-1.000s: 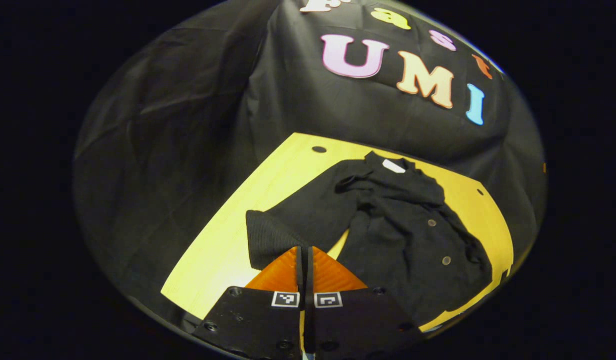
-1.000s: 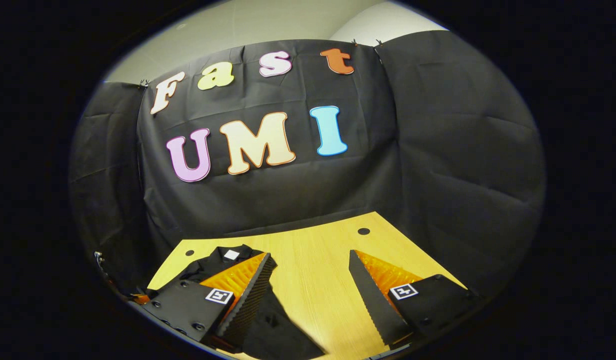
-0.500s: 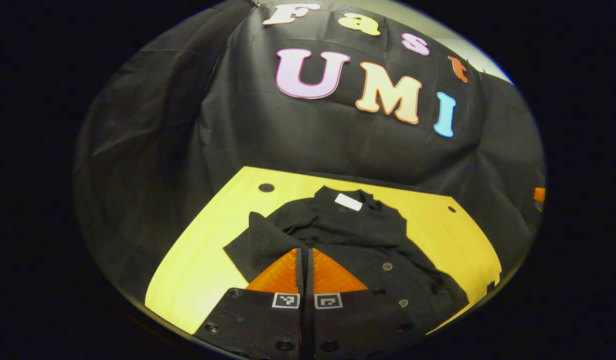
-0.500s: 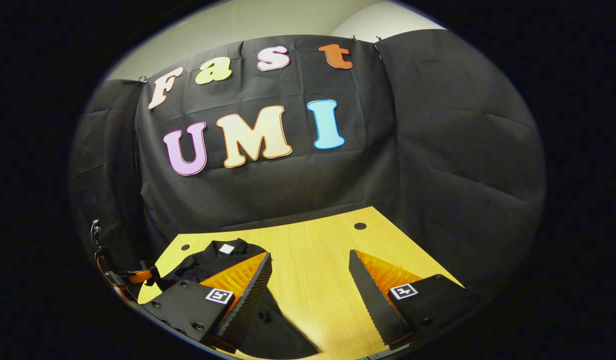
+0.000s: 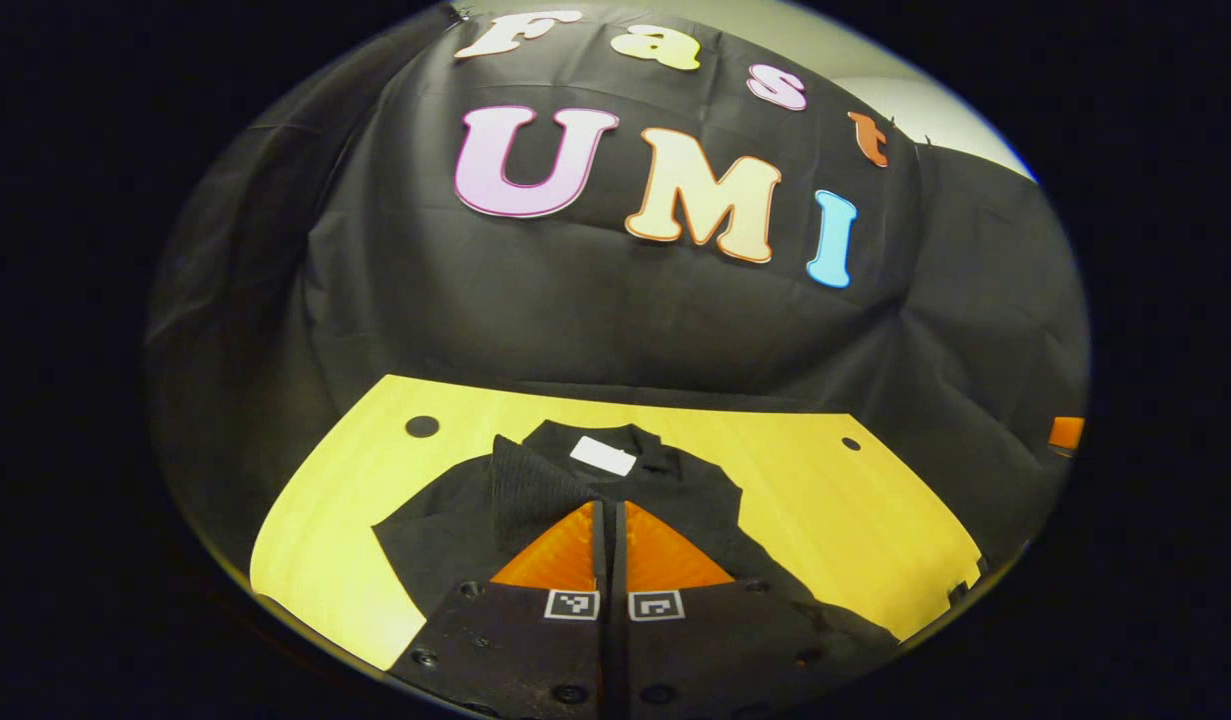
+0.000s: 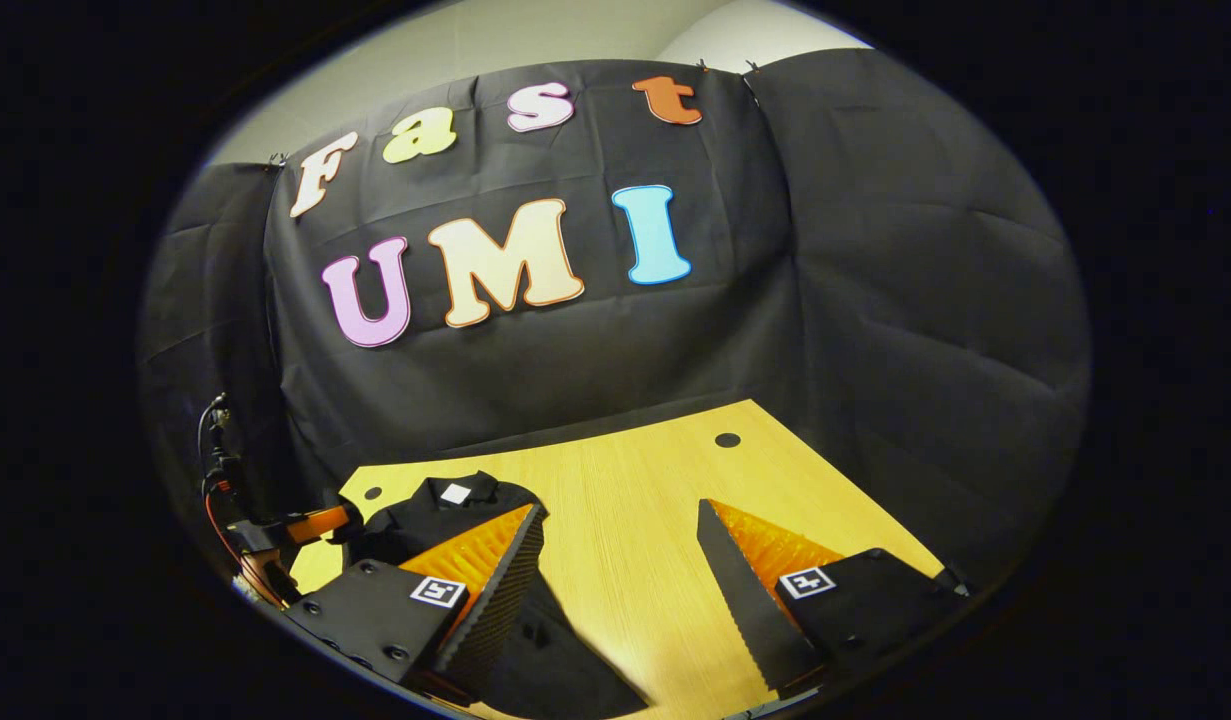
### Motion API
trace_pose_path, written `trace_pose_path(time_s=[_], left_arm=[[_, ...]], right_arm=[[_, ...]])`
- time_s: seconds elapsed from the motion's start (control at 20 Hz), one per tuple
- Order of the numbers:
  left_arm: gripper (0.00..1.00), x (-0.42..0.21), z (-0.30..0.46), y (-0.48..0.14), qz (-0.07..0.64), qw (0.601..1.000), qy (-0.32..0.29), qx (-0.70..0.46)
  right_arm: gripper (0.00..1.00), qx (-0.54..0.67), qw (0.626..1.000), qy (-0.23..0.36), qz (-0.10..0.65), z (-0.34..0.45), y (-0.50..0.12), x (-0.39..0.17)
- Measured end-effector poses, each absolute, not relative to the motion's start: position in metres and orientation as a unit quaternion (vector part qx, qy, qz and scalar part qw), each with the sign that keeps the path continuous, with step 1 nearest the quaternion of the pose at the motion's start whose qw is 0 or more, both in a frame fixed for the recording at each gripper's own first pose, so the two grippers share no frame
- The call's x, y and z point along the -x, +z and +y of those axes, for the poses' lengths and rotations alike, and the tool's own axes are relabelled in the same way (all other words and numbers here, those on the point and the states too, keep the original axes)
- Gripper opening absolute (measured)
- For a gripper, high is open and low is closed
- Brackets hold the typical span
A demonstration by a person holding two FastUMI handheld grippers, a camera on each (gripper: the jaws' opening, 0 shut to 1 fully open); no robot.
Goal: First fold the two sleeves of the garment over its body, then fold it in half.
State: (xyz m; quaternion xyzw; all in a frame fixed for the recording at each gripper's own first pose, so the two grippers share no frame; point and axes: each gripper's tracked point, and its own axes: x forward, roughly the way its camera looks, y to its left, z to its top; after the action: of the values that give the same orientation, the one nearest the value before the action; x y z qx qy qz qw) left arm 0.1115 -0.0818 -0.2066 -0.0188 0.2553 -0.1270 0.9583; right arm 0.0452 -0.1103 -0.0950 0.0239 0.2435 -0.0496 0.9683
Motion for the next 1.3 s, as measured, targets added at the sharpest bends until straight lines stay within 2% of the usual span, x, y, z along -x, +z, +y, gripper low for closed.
trace_pose_path(time_s=[0.8,1.3], left_arm=[[0.0,-0.167,-0.208,-0.215,0.223,0.95,-0.22,0.016],[0.0,-0.173,-0.261,-0.254,0.253,0.935,-0.246,0.018]], right_arm=[[0.98,-0.033,0.961,-0.056,0.268,-0.124,-0.113,-0.045],[0.98,-0.038,0.962,-0.058,0.263,-0.132,-0.119,-0.053]])
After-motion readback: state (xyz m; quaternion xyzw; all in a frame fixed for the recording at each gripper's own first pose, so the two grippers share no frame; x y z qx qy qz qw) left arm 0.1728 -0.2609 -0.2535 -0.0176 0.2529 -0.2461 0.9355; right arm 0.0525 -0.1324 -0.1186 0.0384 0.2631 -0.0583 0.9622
